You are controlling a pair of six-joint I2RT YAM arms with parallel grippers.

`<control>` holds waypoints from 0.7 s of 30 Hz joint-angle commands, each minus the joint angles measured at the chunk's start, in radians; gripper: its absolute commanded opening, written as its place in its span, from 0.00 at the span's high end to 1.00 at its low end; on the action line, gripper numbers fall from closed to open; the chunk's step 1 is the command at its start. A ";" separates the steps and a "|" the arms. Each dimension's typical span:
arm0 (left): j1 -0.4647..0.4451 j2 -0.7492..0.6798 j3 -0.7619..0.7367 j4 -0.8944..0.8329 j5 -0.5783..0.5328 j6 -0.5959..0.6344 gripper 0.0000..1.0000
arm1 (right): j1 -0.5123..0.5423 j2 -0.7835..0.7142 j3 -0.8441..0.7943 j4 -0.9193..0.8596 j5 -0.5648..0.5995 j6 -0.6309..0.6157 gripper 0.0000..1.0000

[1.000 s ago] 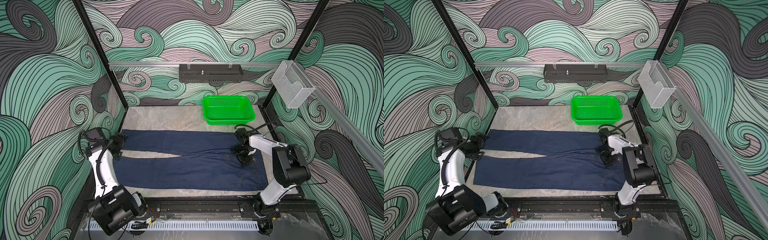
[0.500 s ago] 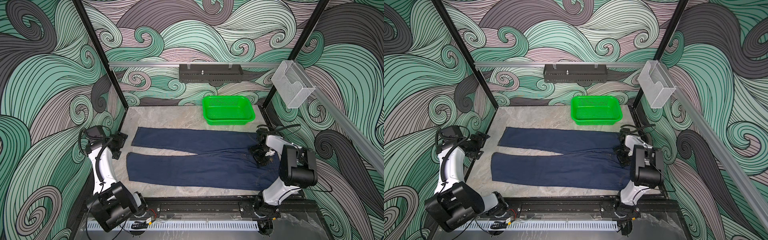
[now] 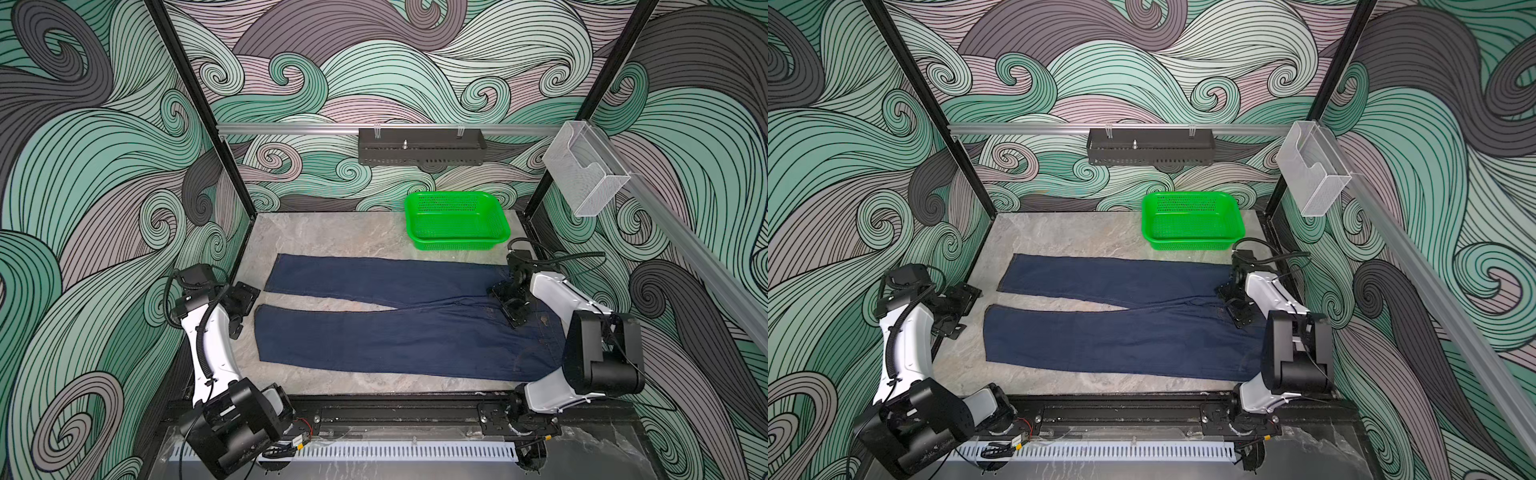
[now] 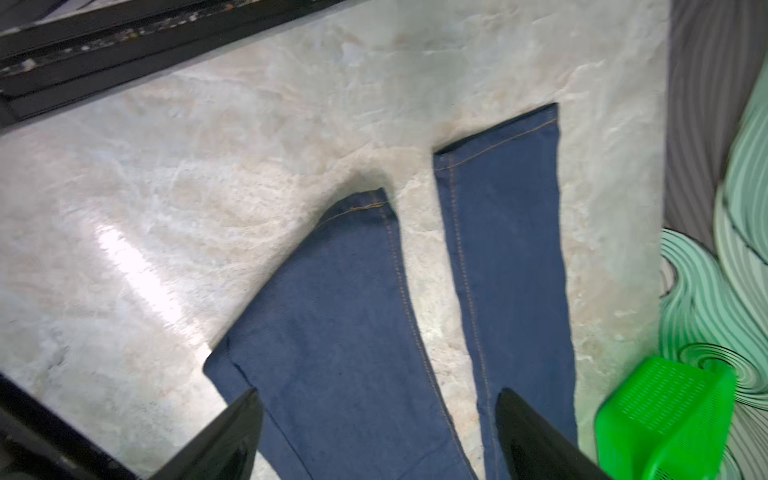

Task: Fold and stack the trousers
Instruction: 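Pinch the crotch seam with the right gripper while the left gripper moves to the hems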

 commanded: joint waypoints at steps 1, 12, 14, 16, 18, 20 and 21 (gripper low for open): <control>-0.001 0.018 -0.021 -0.099 -0.107 0.032 0.07 | 0.067 -0.042 -0.036 -0.023 -0.045 0.000 0.09; 0.006 0.121 -0.114 -0.043 -0.041 -0.017 0.04 | 0.134 -0.104 -0.123 0.016 -0.094 -0.032 0.09; 0.006 0.155 -0.141 -0.014 -0.044 -0.033 0.05 | 0.134 -0.106 -0.132 0.023 -0.103 -0.038 0.09; 0.007 0.181 -0.161 0.023 -0.060 -0.046 0.05 | 0.134 -0.102 -0.128 0.024 -0.110 -0.050 0.09; 0.005 0.201 -0.172 0.049 -0.082 -0.056 0.05 | 0.134 -0.101 -0.124 0.023 -0.112 -0.060 0.09; 0.007 0.218 -0.181 0.081 -0.083 -0.063 0.05 | 0.134 -0.100 -0.120 0.023 -0.108 -0.065 0.09; 0.005 0.226 -0.186 0.100 -0.079 -0.063 0.05 | 0.134 -0.098 -0.118 0.023 -0.109 -0.067 0.09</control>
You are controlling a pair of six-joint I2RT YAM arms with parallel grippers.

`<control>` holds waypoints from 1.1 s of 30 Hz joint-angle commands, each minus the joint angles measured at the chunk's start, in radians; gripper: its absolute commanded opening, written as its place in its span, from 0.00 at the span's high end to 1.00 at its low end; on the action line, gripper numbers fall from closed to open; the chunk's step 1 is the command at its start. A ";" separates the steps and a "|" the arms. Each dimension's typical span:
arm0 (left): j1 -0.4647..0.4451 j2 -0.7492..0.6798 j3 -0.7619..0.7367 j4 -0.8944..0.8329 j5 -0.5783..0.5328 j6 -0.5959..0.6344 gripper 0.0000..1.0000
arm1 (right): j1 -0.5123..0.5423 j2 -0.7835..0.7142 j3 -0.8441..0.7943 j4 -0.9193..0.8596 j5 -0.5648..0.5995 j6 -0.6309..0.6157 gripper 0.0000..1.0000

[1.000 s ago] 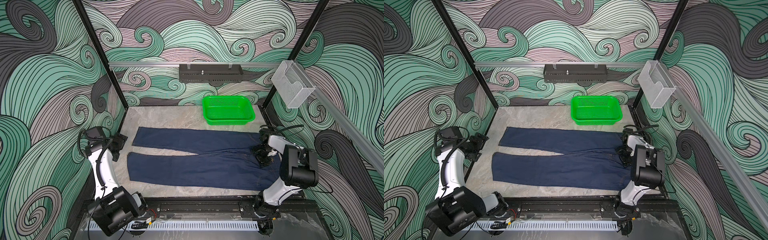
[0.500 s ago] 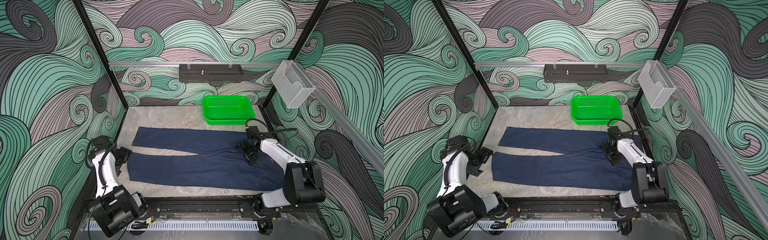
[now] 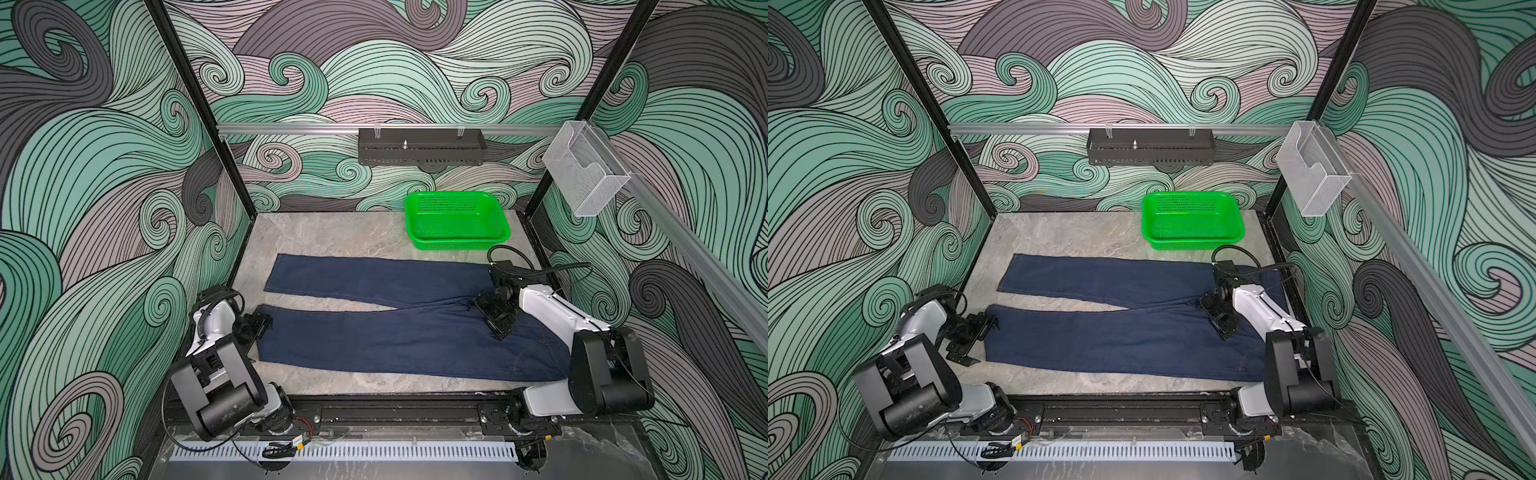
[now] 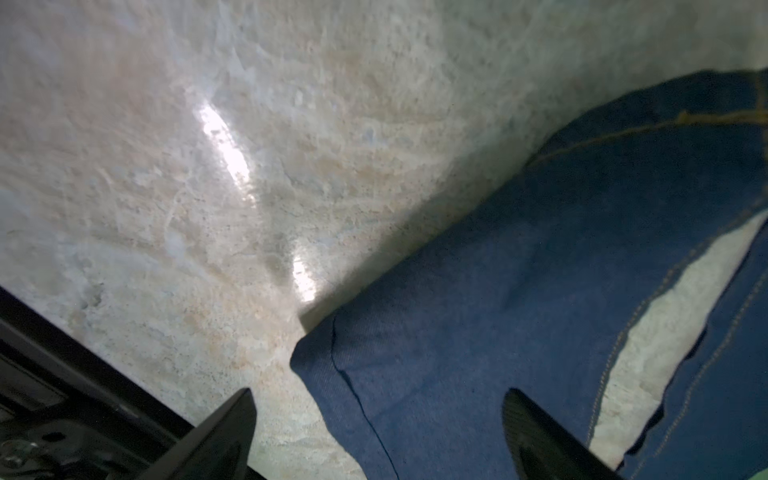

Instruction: Fold and stack the trousers

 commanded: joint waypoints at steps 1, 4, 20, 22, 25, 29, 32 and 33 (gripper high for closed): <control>0.004 0.018 -0.006 0.079 -0.022 -0.030 0.06 | 0.007 -0.009 0.011 -0.001 -0.004 -0.026 0.09; 0.003 0.041 -0.026 0.124 -0.013 -0.025 0.19 | 0.006 0.001 0.018 -0.001 -0.002 -0.032 0.09; -0.478 -0.024 0.218 -0.088 -0.221 -0.124 1.00 | 0.006 0.006 0.020 -0.003 0.008 -0.023 0.09; -0.565 0.032 0.234 -0.085 -0.220 -0.165 1.00 | 0.007 0.002 0.023 -0.008 0.007 -0.023 0.09; -0.704 0.127 0.263 -0.063 -0.225 -0.228 0.99 | 0.007 -0.009 0.025 -0.017 0.010 -0.024 0.09; -0.802 0.190 0.331 -0.098 -0.264 -0.284 0.90 | 0.007 -0.033 0.021 -0.025 0.017 -0.027 0.09; -0.793 0.135 0.346 -0.130 -0.333 -0.279 0.57 | 0.006 -0.045 0.018 -0.029 0.018 -0.029 0.09; -0.781 0.111 0.346 -0.139 -0.353 -0.266 0.47 | 0.006 -0.046 0.018 -0.031 0.017 -0.030 0.09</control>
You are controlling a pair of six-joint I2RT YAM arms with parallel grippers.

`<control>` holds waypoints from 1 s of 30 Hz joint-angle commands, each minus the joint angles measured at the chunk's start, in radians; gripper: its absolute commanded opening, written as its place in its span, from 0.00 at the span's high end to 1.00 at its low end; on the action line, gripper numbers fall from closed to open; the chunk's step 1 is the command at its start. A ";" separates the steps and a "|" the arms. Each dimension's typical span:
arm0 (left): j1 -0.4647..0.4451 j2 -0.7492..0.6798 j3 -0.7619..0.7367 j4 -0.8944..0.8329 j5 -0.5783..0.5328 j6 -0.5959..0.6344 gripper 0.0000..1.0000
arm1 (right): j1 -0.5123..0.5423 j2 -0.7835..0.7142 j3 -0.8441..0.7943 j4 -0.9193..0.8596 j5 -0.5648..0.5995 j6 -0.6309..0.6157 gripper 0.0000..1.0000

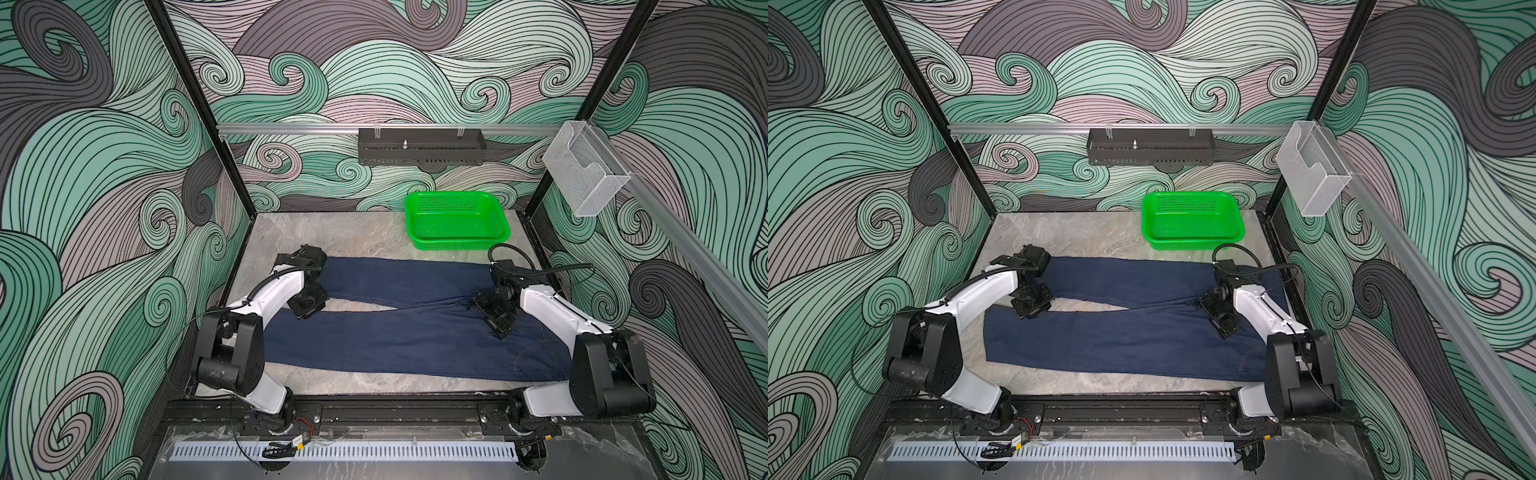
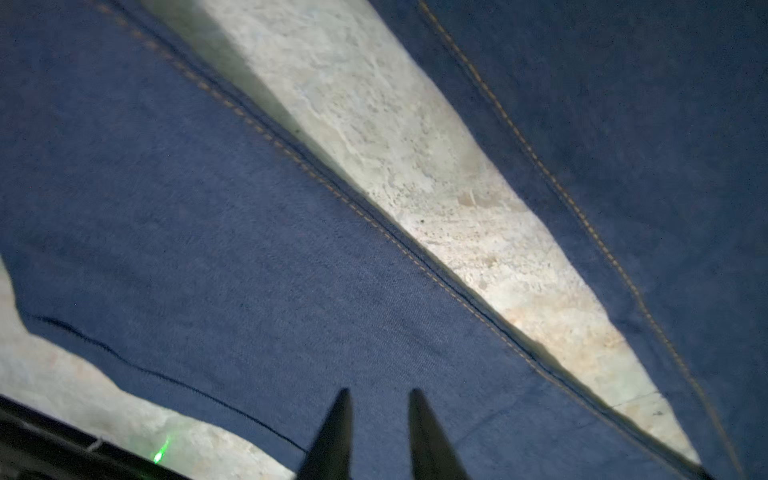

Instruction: Fold and stack the trousers

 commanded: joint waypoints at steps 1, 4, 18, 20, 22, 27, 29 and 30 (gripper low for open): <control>0.041 -0.098 0.041 -0.094 -0.124 -0.007 0.39 | 0.007 -0.019 0.012 -0.025 0.018 -0.009 0.08; 0.147 -0.194 -0.012 -0.092 -0.135 0.049 0.20 | 0.007 -0.007 0.016 -0.025 0.011 -0.013 0.08; 0.530 -0.052 -0.193 0.119 0.074 0.265 0.03 | 0.010 0.006 0.024 -0.027 0.010 -0.026 0.08; 0.547 -0.007 -0.225 0.171 0.105 0.249 0.05 | 0.010 0.003 0.022 -0.028 0.012 -0.024 0.08; 0.558 0.034 -0.247 0.201 0.123 0.232 0.09 | 0.009 0.005 0.019 -0.029 0.012 -0.023 0.08; 0.560 0.057 -0.271 0.217 0.104 0.211 0.21 | 0.008 0.019 0.017 -0.028 0.015 -0.037 0.07; 0.560 0.038 -0.274 0.213 0.099 0.210 0.31 | 0.008 0.025 0.021 -0.027 0.015 -0.041 0.08; 0.560 0.027 -0.274 0.205 0.098 0.213 0.40 | 0.008 0.029 0.023 -0.027 0.014 -0.040 0.08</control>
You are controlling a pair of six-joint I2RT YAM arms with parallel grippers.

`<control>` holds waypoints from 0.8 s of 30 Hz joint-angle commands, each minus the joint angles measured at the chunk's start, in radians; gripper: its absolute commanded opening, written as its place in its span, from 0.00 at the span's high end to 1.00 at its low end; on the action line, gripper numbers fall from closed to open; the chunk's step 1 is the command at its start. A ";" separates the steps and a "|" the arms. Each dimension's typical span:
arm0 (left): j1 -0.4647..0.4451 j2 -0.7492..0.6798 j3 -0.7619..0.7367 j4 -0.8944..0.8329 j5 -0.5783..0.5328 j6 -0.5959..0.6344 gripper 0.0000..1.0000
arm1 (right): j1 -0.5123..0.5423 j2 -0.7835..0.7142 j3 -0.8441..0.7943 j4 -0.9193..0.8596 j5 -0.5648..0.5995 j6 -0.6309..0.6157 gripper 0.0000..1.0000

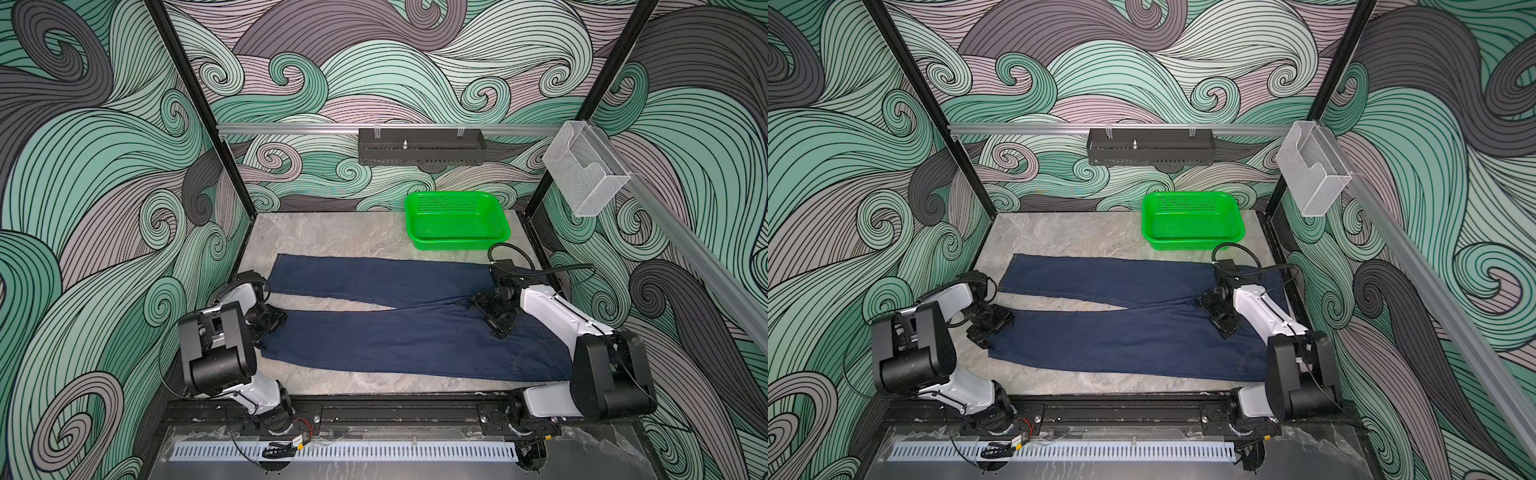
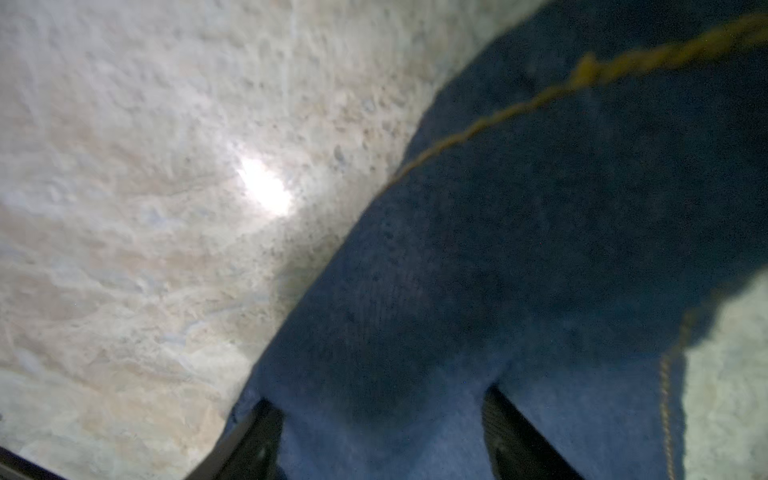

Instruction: Fold and stack the trousers

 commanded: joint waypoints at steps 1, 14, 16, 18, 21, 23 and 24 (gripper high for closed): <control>0.002 -0.019 -0.022 0.011 0.002 -0.005 0.49 | 0.003 0.022 0.021 -0.023 0.013 -0.015 0.08; -0.342 -0.190 0.109 -0.193 -0.067 -0.156 1.00 | 0.003 0.059 0.024 0.008 -0.016 -0.012 0.08; -0.411 -0.125 0.136 -0.186 -0.075 -0.202 1.00 | 0.003 0.056 0.023 0.007 -0.016 -0.013 0.08; -0.487 -0.047 0.172 -0.174 -0.073 -0.245 1.00 | 0.003 0.047 0.021 0.008 -0.013 -0.016 0.08; -0.612 0.056 0.245 -0.158 -0.058 -0.304 0.84 | 0.001 0.032 0.017 0.006 -0.012 -0.016 0.08; -0.694 0.116 0.312 -0.173 -0.065 -0.336 0.74 | 0.000 0.023 0.017 0.000 -0.008 -0.019 0.07; -0.726 0.138 0.343 -0.187 -0.072 -0.346 0.66 | 0.000 0.020 0.019 -0.002 -0.007 -0.019 0.07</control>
